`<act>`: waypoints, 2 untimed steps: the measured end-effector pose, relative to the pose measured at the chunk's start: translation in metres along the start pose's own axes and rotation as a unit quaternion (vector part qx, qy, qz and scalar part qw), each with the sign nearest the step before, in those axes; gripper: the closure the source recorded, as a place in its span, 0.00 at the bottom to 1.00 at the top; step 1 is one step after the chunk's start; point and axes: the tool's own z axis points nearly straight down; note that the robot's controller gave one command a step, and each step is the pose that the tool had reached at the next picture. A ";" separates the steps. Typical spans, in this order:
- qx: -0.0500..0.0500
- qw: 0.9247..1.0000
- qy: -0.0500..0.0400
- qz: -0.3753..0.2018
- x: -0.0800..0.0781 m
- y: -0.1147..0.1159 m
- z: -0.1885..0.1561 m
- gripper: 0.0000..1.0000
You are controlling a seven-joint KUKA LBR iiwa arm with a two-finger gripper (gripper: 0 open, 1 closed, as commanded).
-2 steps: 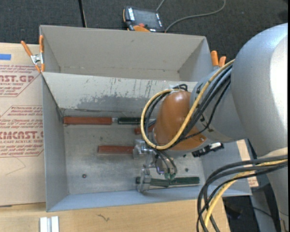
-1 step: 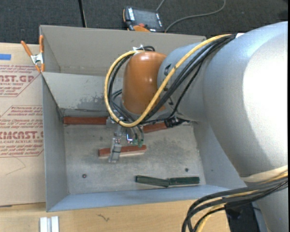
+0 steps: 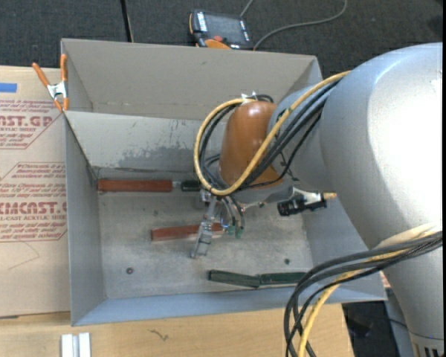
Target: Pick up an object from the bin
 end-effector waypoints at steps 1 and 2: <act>-0.002 1.000 -0.002 -0.022 0.021 0.056 -0.003 0.00; -0.001 1.000 -0.002 -0.020 0.020 0.052 -0.003 1.00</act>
Offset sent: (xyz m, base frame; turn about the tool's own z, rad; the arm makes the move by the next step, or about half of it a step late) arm -0.0085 0.0549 0.0029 -0.0390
